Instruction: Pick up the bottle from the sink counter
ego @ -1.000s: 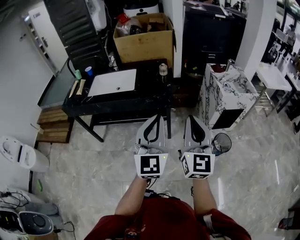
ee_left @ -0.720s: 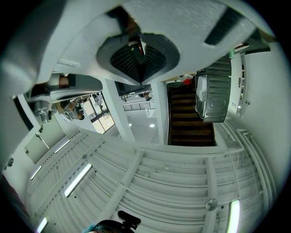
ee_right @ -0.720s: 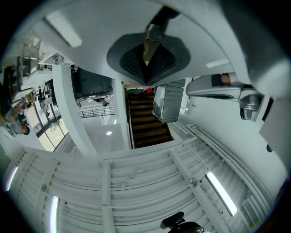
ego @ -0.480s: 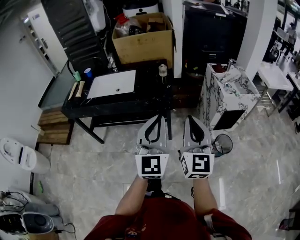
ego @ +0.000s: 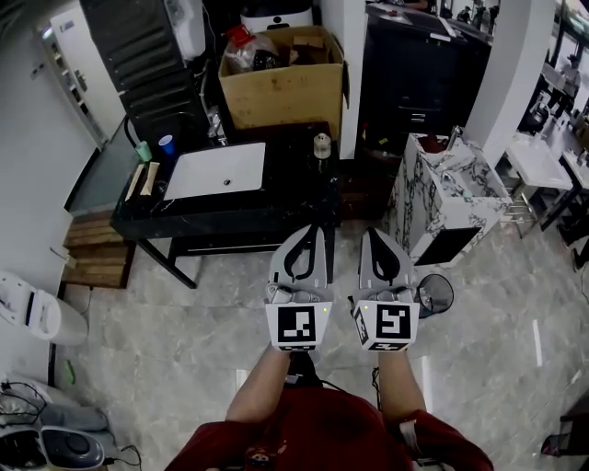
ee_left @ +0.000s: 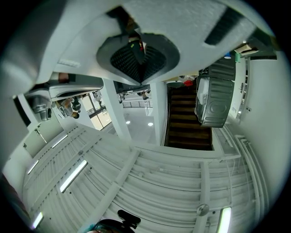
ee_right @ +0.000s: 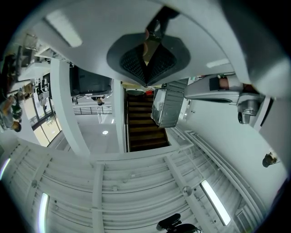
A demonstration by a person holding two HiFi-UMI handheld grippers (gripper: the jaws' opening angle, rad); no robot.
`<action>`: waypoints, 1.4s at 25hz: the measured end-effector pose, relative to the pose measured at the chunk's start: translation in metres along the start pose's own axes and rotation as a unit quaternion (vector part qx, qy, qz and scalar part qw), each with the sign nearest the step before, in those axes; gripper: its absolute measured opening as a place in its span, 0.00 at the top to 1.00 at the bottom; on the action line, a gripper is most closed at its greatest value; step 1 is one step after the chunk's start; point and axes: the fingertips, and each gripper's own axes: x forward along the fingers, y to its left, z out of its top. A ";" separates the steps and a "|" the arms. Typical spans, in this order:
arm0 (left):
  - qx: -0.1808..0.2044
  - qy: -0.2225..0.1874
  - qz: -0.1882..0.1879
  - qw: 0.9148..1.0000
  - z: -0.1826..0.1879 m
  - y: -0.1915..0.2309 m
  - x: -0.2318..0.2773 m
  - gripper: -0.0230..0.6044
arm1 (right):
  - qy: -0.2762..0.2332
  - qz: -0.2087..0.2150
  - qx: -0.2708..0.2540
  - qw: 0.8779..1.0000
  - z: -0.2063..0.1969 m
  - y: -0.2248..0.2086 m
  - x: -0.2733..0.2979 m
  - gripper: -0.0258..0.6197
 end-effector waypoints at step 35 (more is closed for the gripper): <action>-0.034 -0.033 -0.057 0.997 -0.056 0.167 0.206 0.96 | 0.011 -0.059 -0.039 0.997 -0.031 0.005 0.260 0.96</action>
